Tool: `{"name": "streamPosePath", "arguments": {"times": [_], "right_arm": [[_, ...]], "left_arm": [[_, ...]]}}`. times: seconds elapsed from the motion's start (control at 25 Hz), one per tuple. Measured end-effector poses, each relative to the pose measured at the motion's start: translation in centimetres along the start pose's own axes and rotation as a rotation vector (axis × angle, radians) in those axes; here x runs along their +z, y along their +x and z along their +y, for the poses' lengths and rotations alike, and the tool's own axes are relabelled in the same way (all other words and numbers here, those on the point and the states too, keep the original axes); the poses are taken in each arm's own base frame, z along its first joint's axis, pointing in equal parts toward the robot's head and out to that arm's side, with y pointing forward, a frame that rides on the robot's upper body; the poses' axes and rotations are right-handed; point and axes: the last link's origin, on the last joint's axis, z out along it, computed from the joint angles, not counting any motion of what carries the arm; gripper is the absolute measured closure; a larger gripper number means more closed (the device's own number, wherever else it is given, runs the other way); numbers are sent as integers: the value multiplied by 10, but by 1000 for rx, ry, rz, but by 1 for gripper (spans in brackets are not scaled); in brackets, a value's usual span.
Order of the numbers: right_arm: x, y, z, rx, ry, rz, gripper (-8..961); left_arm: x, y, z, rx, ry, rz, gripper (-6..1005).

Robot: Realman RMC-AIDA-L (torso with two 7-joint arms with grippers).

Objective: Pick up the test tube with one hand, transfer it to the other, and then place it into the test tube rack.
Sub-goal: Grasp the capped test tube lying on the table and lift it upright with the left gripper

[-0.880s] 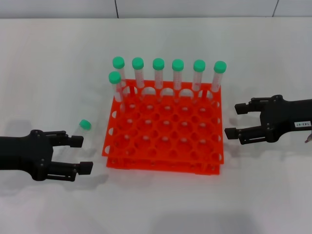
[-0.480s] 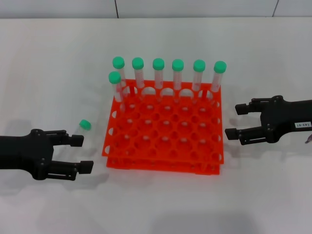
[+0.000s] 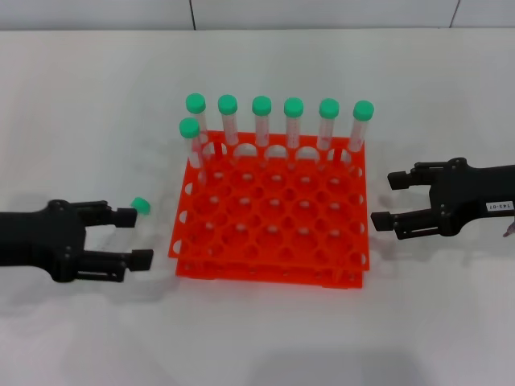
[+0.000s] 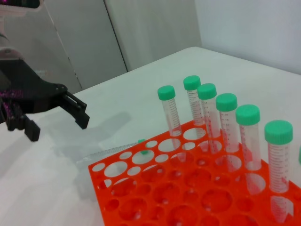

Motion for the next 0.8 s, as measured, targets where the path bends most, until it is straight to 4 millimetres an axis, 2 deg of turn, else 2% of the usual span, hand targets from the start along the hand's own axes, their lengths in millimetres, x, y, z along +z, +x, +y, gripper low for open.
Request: {"name": "streamPosePath", "arguments": {"times": [0.32, 0.6, 0.8], "right_arm": [[0, -1, 0, 1, -1, -6, 141], [1, -3, 0, -2, -1, -13, 141], [2, -6, -1, -3, 3, -23, 141]], "left_arm": [[-21, 10, -8, -84, 84, -48, 139], [-45, 8, -21, -208, 226, -140, 139], [-53, 7, -31, -266, 311, -186, 139]]}}
